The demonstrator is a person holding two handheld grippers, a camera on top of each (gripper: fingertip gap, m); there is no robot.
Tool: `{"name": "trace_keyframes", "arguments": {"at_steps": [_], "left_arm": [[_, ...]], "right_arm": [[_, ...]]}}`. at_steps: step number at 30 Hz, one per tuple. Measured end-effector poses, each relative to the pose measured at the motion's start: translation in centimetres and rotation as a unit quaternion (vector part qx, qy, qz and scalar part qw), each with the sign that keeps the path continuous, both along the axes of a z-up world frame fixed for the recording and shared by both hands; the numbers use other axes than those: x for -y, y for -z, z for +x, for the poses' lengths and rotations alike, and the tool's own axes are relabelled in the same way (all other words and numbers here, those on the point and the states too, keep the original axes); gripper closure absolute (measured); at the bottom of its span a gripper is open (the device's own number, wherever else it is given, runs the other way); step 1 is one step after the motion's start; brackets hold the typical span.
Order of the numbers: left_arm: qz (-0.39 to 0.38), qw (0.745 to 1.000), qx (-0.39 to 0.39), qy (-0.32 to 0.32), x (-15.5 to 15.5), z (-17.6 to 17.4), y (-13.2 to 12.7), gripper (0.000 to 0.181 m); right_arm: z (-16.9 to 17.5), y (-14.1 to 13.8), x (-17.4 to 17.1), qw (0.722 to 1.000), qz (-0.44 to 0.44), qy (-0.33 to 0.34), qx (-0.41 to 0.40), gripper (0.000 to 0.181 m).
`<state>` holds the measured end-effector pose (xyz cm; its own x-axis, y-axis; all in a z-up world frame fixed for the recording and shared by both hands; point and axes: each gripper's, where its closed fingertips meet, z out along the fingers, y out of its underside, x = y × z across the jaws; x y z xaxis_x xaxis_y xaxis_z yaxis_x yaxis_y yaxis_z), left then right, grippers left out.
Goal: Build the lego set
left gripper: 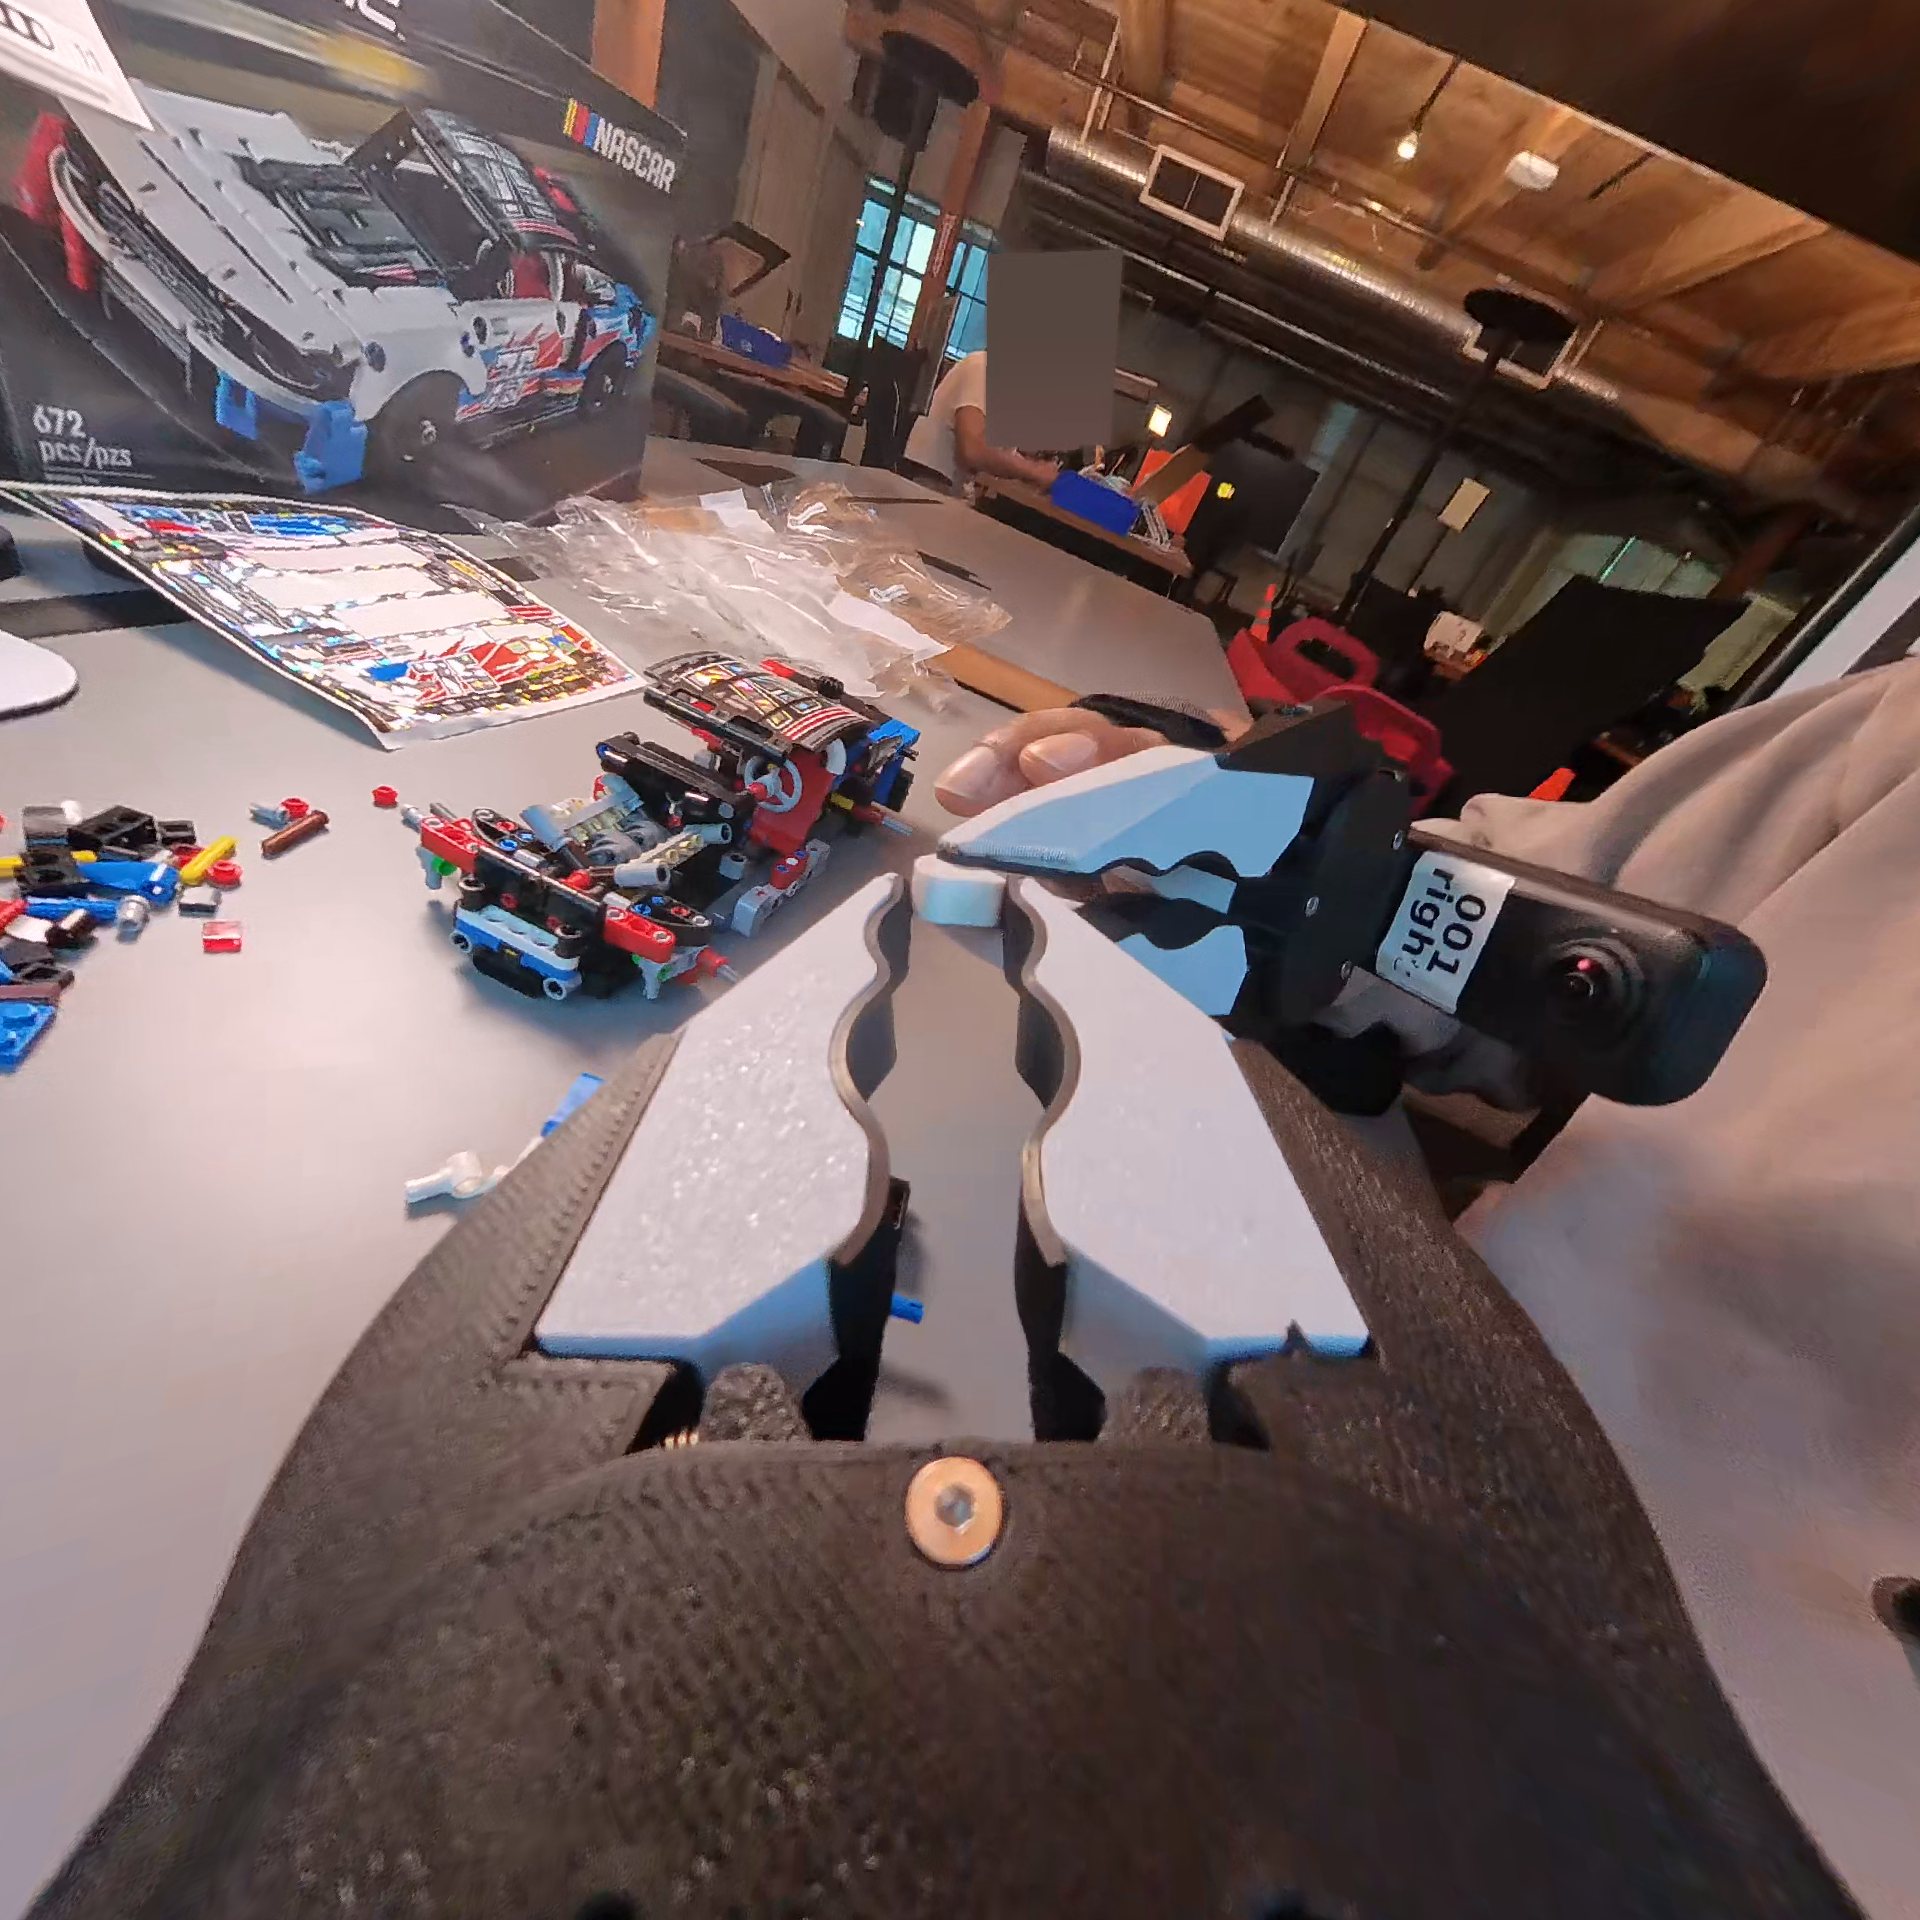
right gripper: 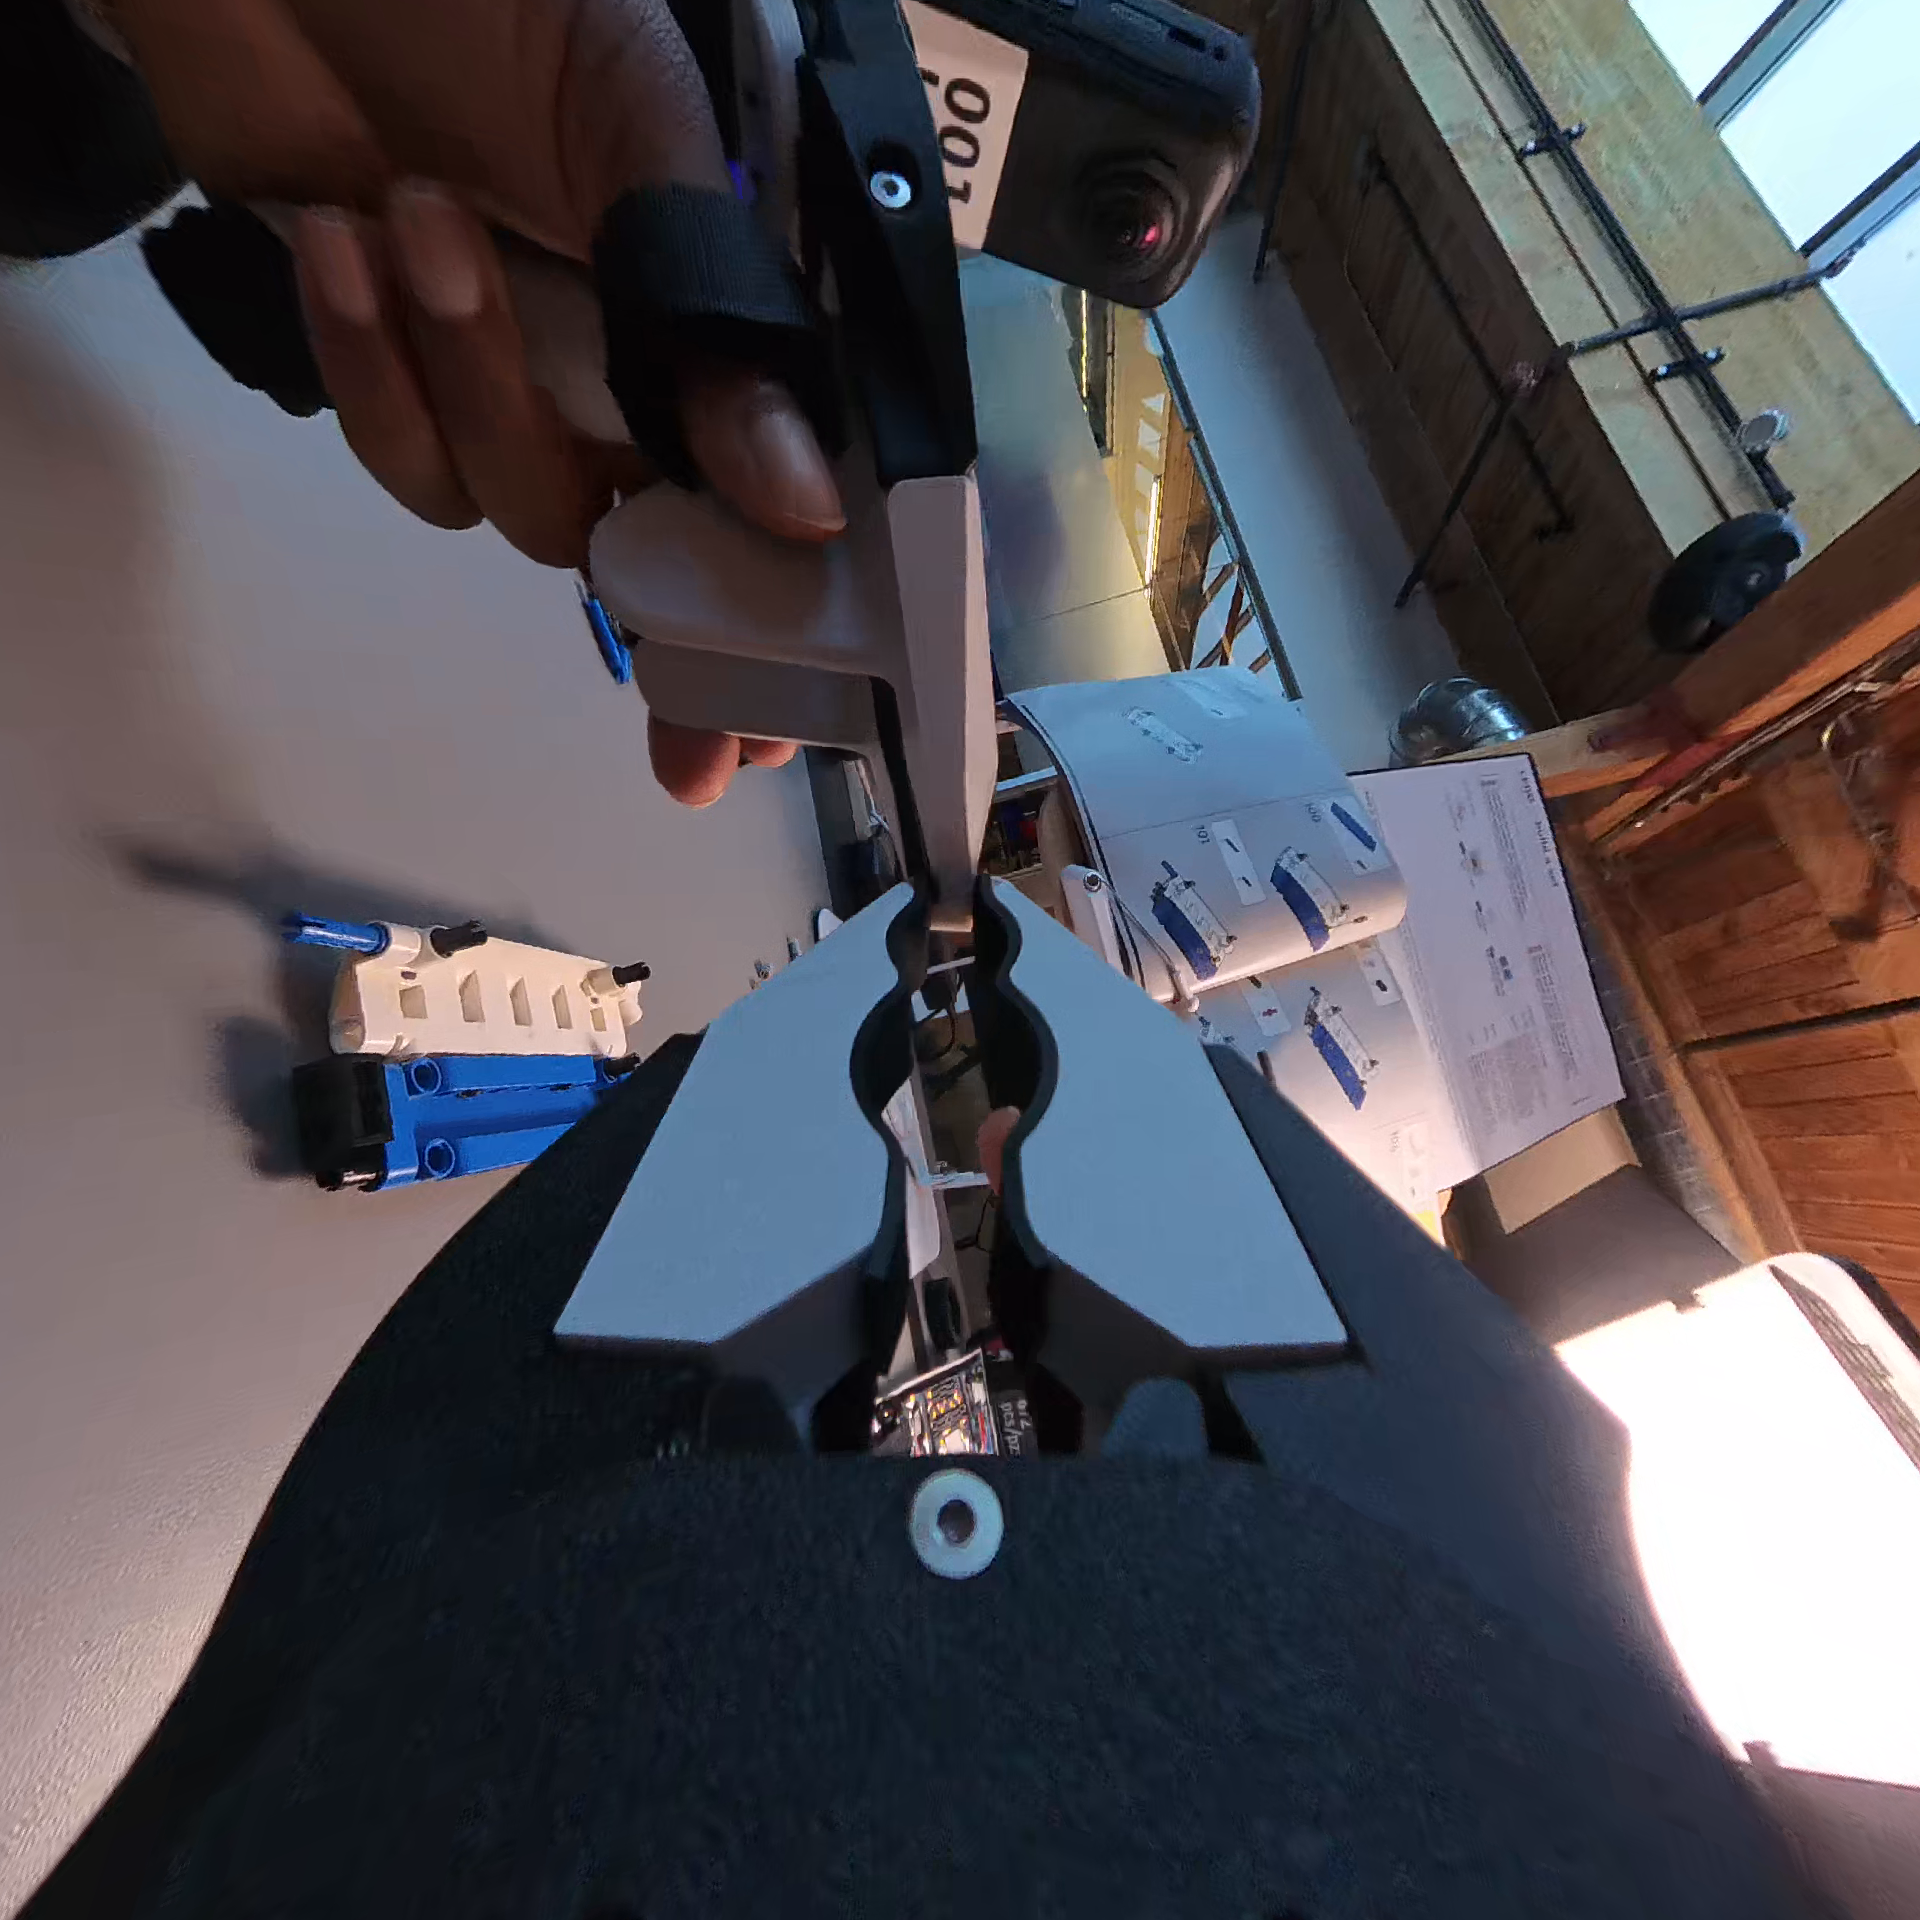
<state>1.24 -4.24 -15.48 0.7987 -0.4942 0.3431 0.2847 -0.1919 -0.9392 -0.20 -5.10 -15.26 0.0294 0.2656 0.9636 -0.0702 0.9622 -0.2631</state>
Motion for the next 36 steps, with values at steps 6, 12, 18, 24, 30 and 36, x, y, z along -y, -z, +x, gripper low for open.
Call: {"name": "trace_keyframes", "arguments": {"at_steps": [6,12,18,24,30,36], "left_arm": [[0.103,0.981,-0.163,0.023,1.5,0.4,-0.5,0.167],[0.170,0.964,-0.198,0.046,2.4,2.0,-1.6,0.167],[0.197,0.958,-0.198,0.062,2.9,2.9,-2.2,0.167],[0.198,0.955,-0.211,0.067,3.1,3.1,-2.0,0.167],[0.172,0.967,-0.181,0.046,2.6,2.2,-2.0,0.167],[0.129,0.988,-0.082,0.009,1.8,0.2,-2.7,0.176]], "right_arm": [[1.7,0.6,2.1,0.935,-0.281,-0.155,0.150,0.158],[2.6,-2.2,0.9,0.773,-0.552,-0.233,0.210,0.170],[3.1,-1.4,2.2,0.527,-0.719,-0.285,0.353,0.169],[3.0,-1.7,2.9,0.454,-0.749,-0.304,0.375,0.171],[2.4,-1.7,2.4,0.456,-0.763,-0.293,0.353,0.176],[1.3,-2.2,0.9,0.471,-0.791,-0.270,0.282,0.177]]}}
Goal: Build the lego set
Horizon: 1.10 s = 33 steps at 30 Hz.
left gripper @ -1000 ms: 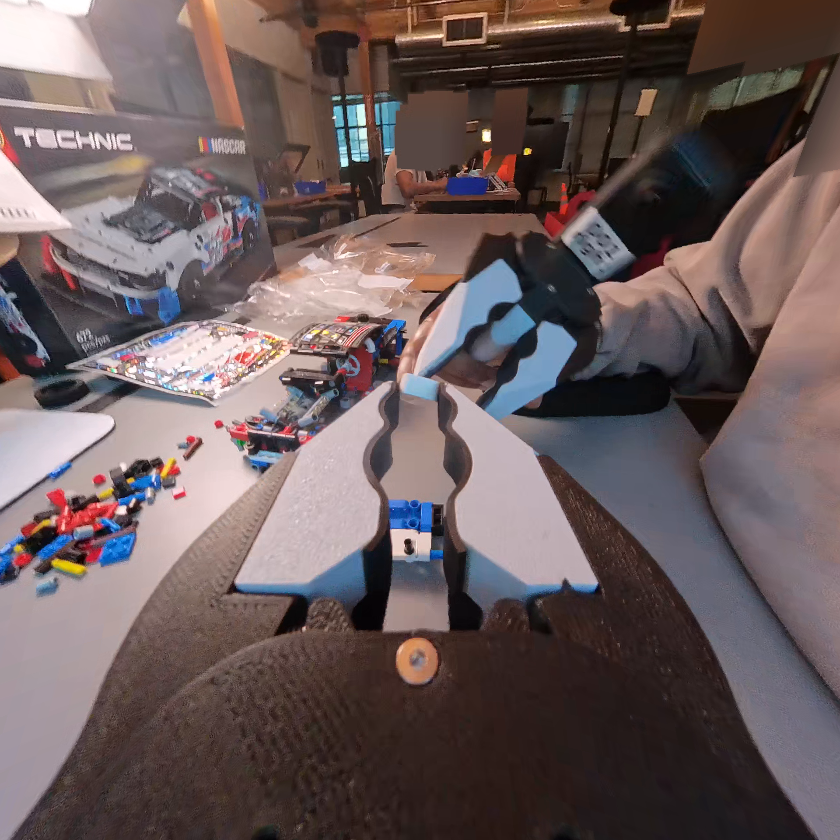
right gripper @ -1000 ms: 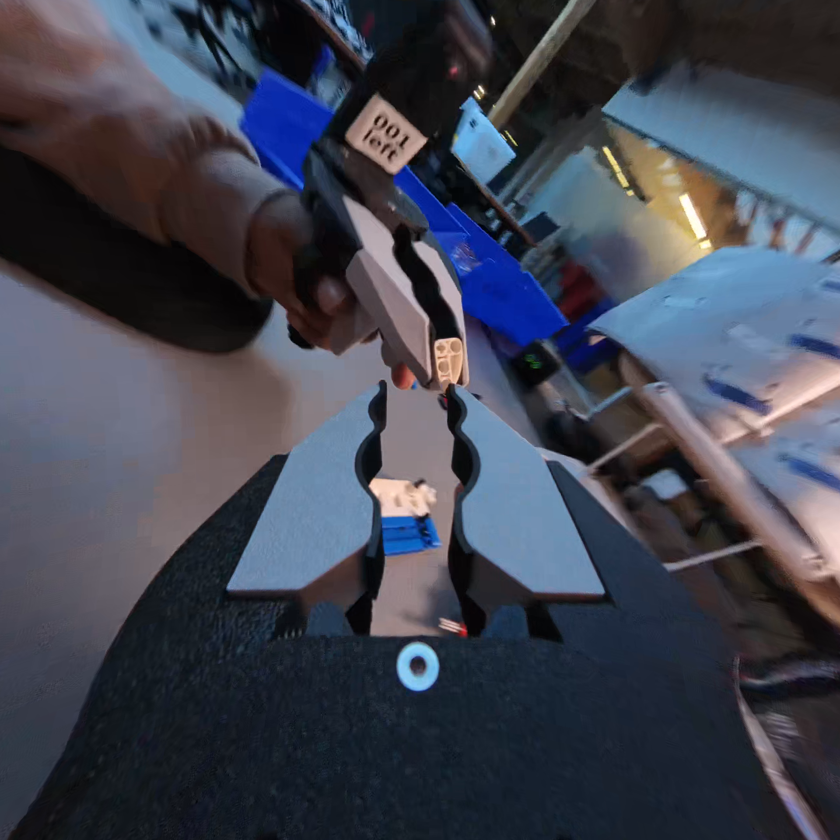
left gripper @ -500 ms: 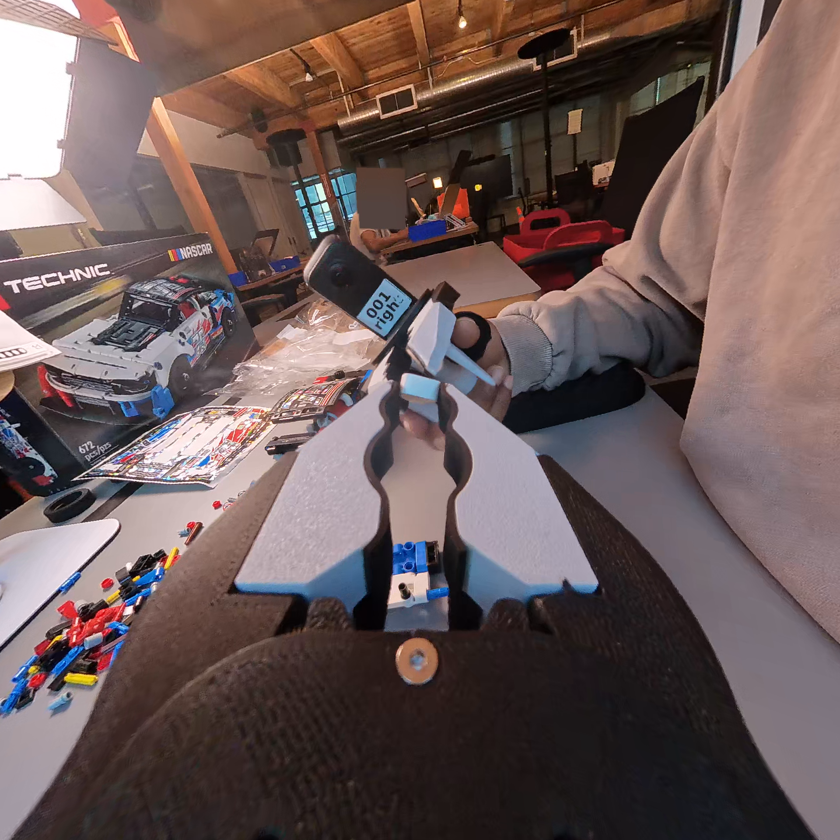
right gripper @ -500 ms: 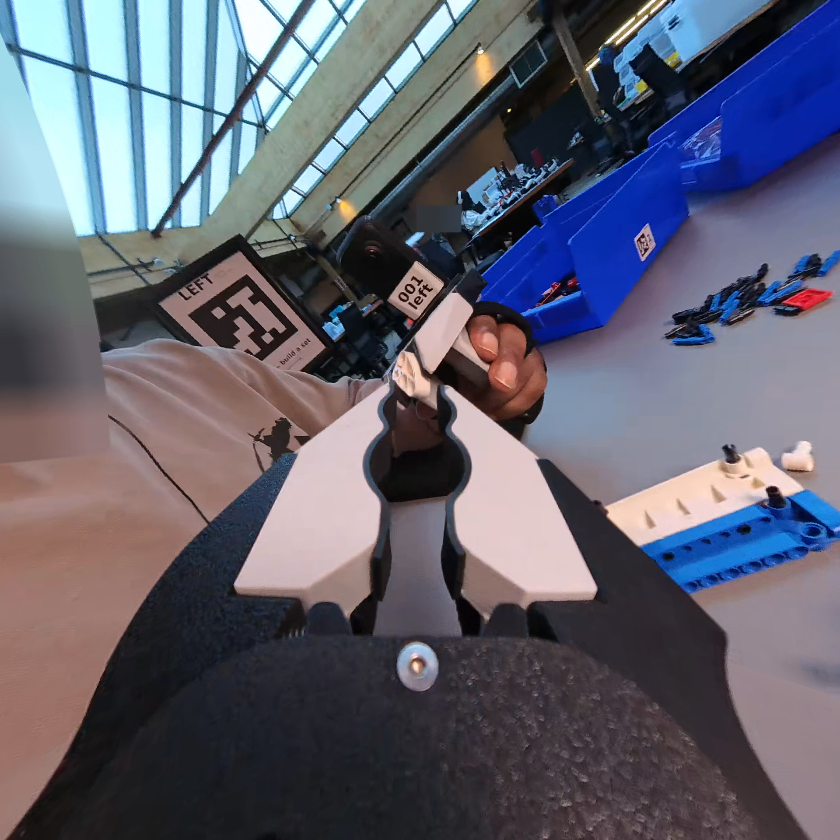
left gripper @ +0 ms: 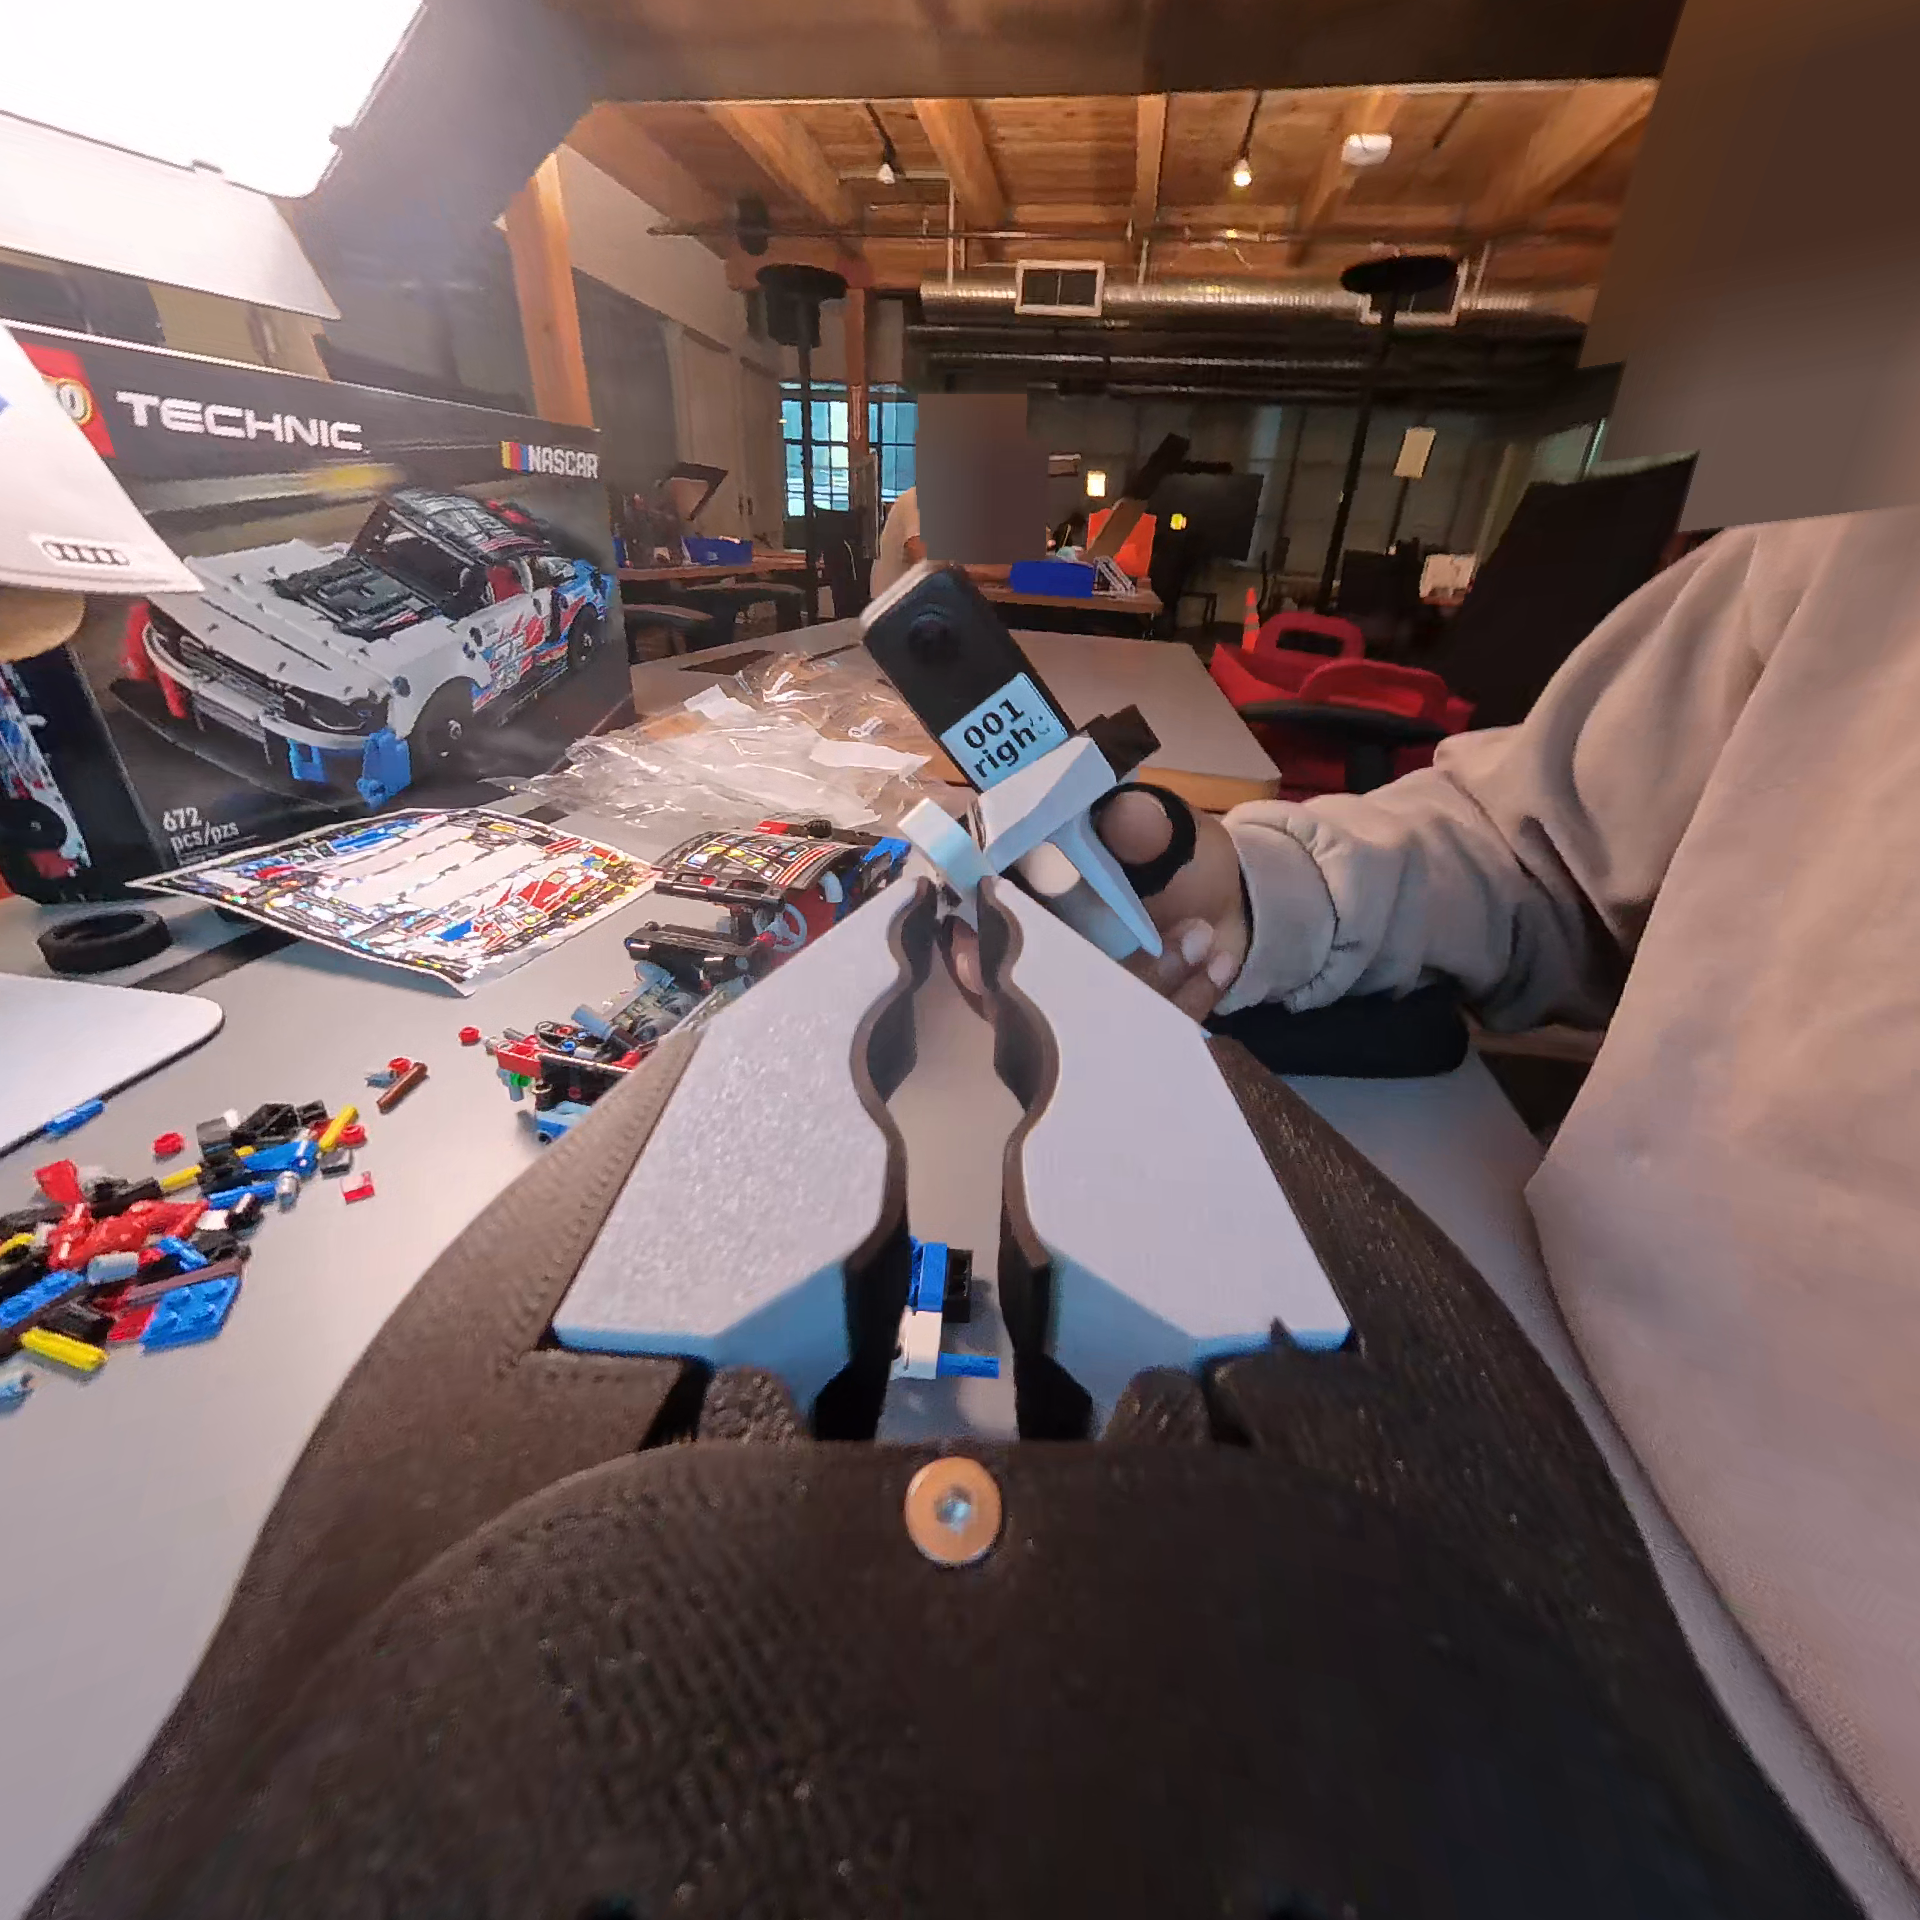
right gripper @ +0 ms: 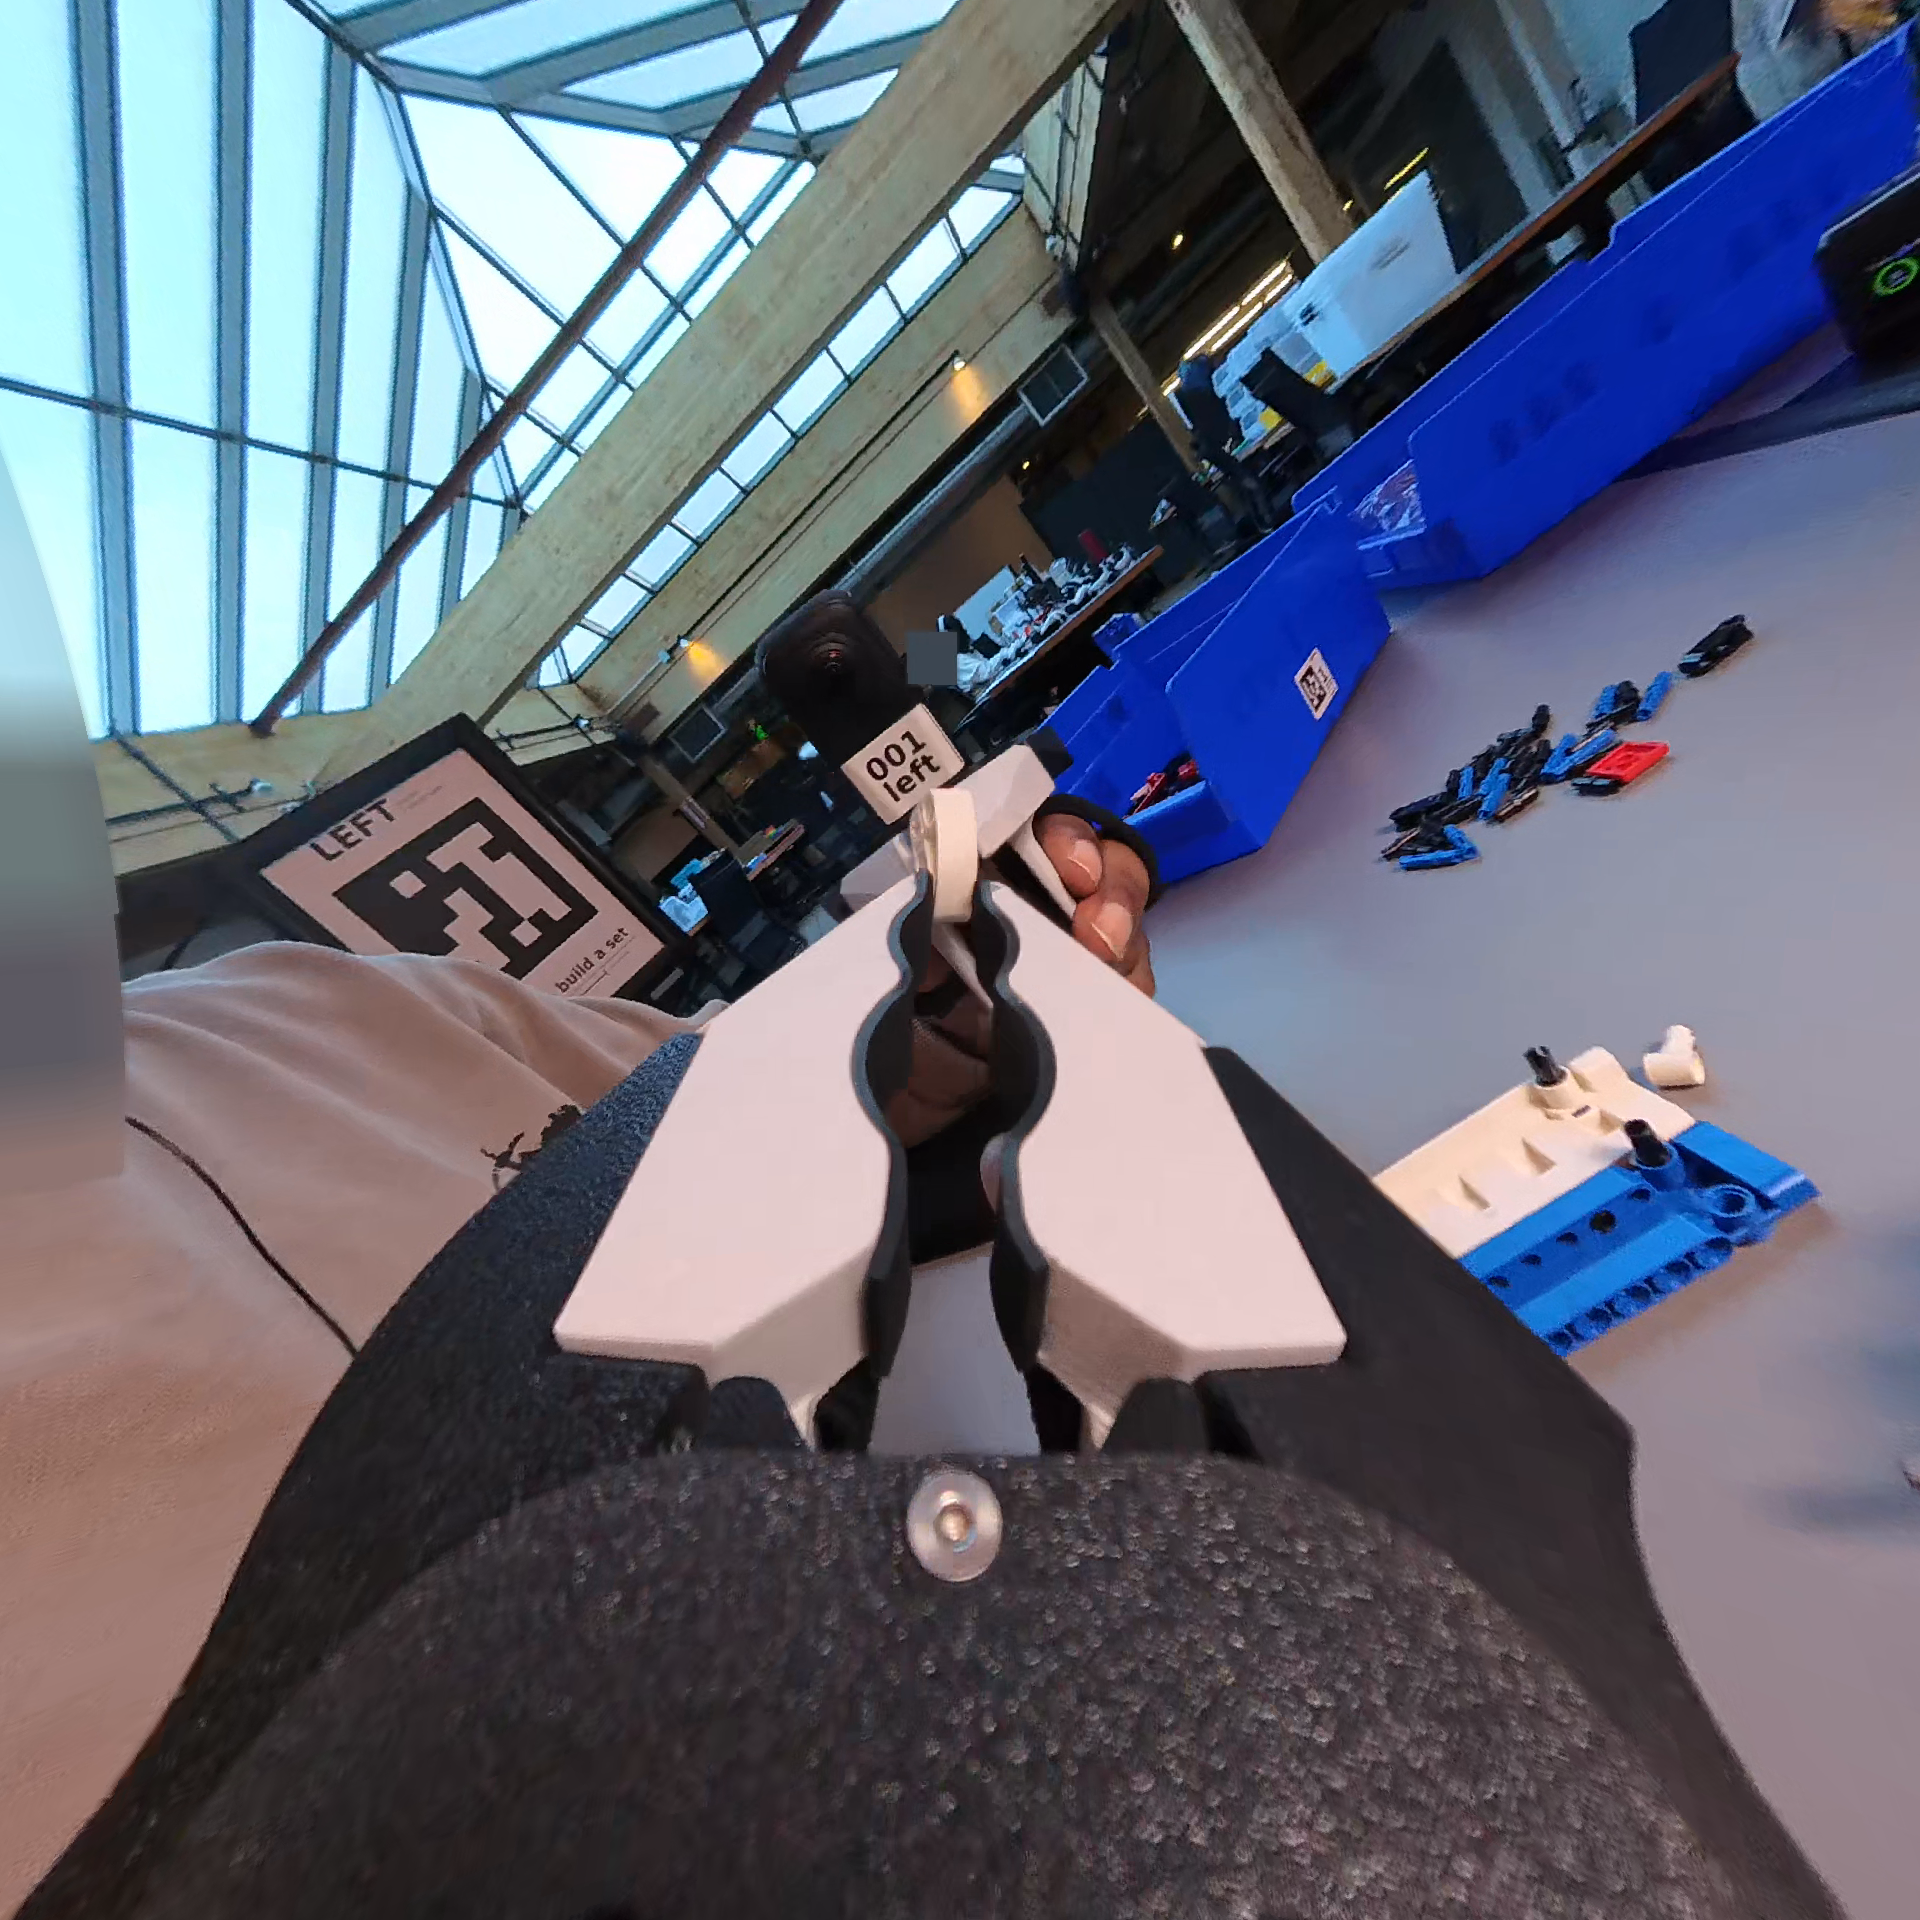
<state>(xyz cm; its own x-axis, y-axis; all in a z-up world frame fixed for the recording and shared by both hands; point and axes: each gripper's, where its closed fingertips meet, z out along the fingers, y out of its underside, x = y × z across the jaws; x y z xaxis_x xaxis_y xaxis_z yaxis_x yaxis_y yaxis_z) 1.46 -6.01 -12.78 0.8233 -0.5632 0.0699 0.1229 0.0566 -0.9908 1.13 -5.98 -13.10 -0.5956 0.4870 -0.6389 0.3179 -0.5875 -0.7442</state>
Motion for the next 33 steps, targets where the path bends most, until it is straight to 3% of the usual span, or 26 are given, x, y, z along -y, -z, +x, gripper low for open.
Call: {"name": "trace_keyframes", "arguments": {"at_steps": [4,6,9,13,17,18,20,25,31,33], "left_arm": [[-0.031,0.996,0.084,0.002,-0.4,-0.7,-0.3,0.175],[-0.038,0.995,0.087,-0.005,-0.7,-0.7,-0.1,0.165],[-0.042,0.995,0.092,-0.008,-1.0,-0.4,-0.2,0.167],[-0.059,0.990,0.125,0.016,-1.0,-0.6,-0.3,0.176],[-0.107,0.973,0.191,0.068,-0.7,-0.8,0.1,0.176],[-0.122,0.968,0.203,0.080,-0.6,-0.8,0.2,0.176],[-0.158,0.960,0.211,0.091,-0.6,-1.0,1.1,0.176],[-0.249,0.928,0.239,0.142,-0.4,0.2,3.3,0.176],[-0.300,0.908,0.243,0.162,-0.2,1.3,4.8,0.176],[-0.300,0.906,0.255,0.157,-0.4,1.0,4.8,0.176]], "right_arm": [[-0.4,-0.3,-0.9,0.999,0.014,0.049,-0.020,0.177],[-0.6,-0.4,-1.2,0.997,0.013,0.071,-0.021,0.177],[-1.0,0.0,-1.1,0.995,0.027,0.091,-0.018,0.177],[-1.0,0.3,-0.5,0.995,0.052,0.081,-0.022,0.177],[-0.6,1.8,0.8,0.983,0.176,0.046,-0.025,0.177],[-0.5,1.9,0.7,0.973,0.220,0.049,-0.037,0.163],[-0.3,1.9,-0.1,0.942,0.319,0.069,-0.074,0.154],[0.0,3.7,-0.8,0.806,0.560,0.083,-0.172,0.148],[0.0,5.2,0.4,0.716,0.657,0.078,-0.223,0.164],[-0.3,5.4,0.2,0.710,0.664,0.089,-0.219,0.164]]}}
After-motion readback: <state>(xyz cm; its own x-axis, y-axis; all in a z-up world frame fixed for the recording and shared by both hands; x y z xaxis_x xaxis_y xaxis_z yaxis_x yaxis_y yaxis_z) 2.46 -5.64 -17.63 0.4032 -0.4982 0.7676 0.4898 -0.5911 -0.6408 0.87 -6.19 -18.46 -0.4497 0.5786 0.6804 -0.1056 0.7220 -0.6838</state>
